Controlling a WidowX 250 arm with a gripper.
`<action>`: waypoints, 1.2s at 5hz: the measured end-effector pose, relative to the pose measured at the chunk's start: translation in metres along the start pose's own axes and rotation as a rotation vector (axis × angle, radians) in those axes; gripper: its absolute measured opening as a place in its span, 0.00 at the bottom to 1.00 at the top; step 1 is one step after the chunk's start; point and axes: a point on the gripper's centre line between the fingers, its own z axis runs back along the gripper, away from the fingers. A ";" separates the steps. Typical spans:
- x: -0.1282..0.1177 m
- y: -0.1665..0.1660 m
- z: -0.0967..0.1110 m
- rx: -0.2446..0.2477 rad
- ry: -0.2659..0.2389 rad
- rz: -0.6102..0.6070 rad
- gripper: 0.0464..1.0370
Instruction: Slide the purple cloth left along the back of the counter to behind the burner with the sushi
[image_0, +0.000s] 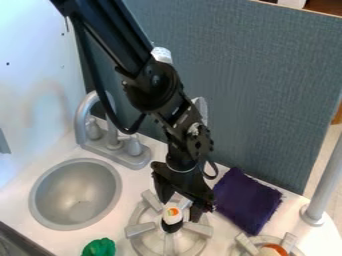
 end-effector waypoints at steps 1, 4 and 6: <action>-0.008 0.000 -0.008 0.004 0.036 0.000 0.96; 0.040 -0.050 -0.035 -0.002 0.059 -0.063 0.96; 0.063 -0.074 -0.054 0.026 0.062 -0.098 0.96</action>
